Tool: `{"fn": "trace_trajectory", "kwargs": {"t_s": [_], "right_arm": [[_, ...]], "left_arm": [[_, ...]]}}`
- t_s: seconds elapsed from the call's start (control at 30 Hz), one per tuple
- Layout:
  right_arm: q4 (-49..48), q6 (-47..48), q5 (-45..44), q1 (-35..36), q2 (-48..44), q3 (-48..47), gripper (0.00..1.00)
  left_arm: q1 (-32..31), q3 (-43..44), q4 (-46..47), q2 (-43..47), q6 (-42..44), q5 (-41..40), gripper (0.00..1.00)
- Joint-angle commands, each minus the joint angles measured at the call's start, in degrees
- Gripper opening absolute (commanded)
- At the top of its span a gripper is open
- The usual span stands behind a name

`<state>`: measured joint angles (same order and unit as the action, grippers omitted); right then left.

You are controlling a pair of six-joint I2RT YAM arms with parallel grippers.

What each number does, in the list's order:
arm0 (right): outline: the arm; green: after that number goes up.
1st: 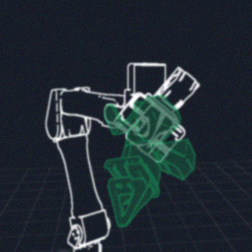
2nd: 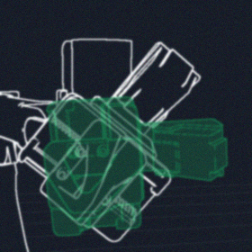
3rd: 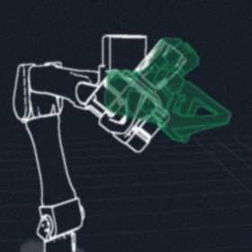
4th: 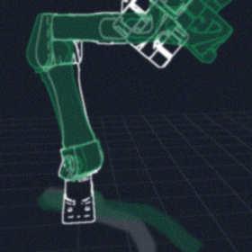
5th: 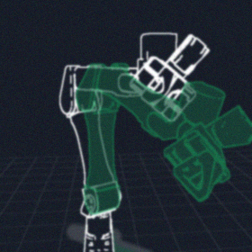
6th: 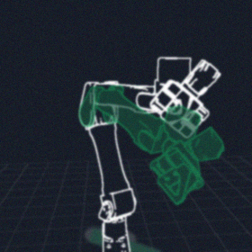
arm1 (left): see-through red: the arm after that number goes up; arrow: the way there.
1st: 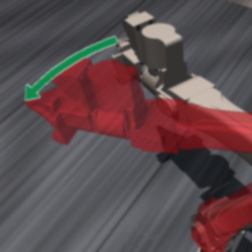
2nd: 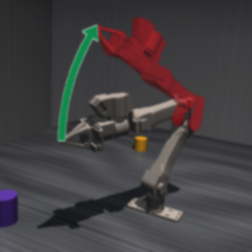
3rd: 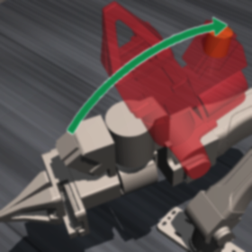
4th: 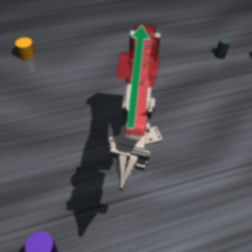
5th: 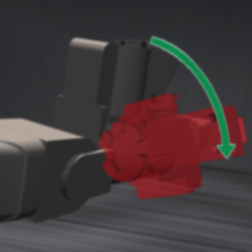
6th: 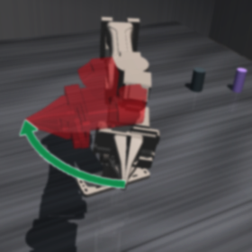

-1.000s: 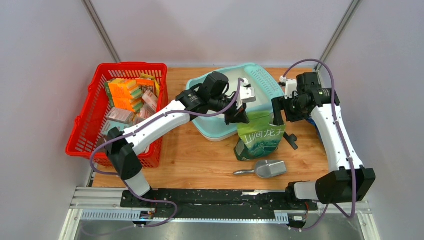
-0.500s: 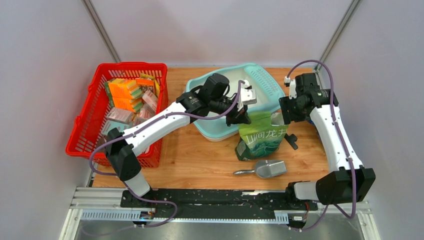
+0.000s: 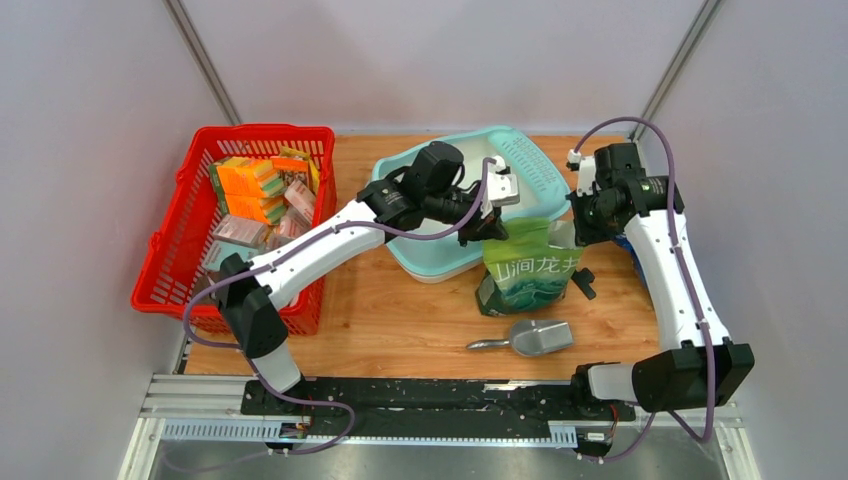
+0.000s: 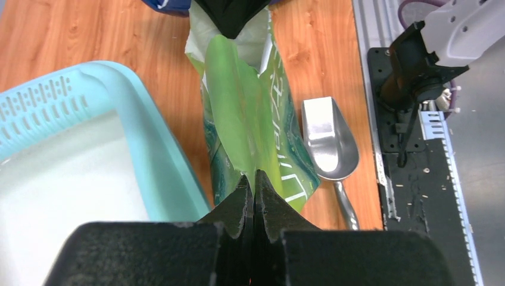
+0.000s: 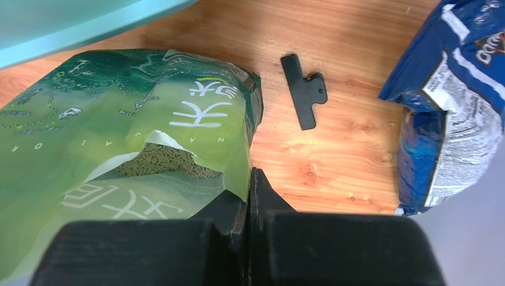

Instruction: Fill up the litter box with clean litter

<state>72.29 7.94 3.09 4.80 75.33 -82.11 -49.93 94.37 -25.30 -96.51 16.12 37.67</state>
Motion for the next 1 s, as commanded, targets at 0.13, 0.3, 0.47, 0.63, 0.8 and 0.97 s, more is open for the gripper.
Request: {"fn": "trace_trajectory", "kwargs": {"t_s": [0.13,0.3,0.47,0.63,0.8,0.97], "right_arm": [[-3.6,1.6,-9.7,-1.8,-2.1,-1.7,0.01],[-5.0,2.1,-11.8,-2.6,-3.3,3.0,0.27],[-4.4,2.0,-10.3,-4.3,-1.9,2.3,0.54],[-3.3,1.4,-7.0,-4.3,-0.5,-1.1,0.59],[-2.2,1.8,-4.5,-4.3,1.6,-4.3,0.57],[-2.9,2.2,-4.3,-0.9,2.4,-4.6,0.55]], "left_arm": [[0.5,8.2,10.0,2.0,6.0,0.7,0.00],[0.5,6.8,7.5,1.2,6.1,2.0,0.00],[0.5,8.3,7.9,-0.2,3.5,3.2,0.00],[0.0,12.4,5.3,-0.8,4.2,-1.4,0.00],[0.0,13.4,2.3,2.7,5.8,-4.2,0.00],[0.0,9.7,-0.7,5.6,7.9,-4.9,0.00]]}}
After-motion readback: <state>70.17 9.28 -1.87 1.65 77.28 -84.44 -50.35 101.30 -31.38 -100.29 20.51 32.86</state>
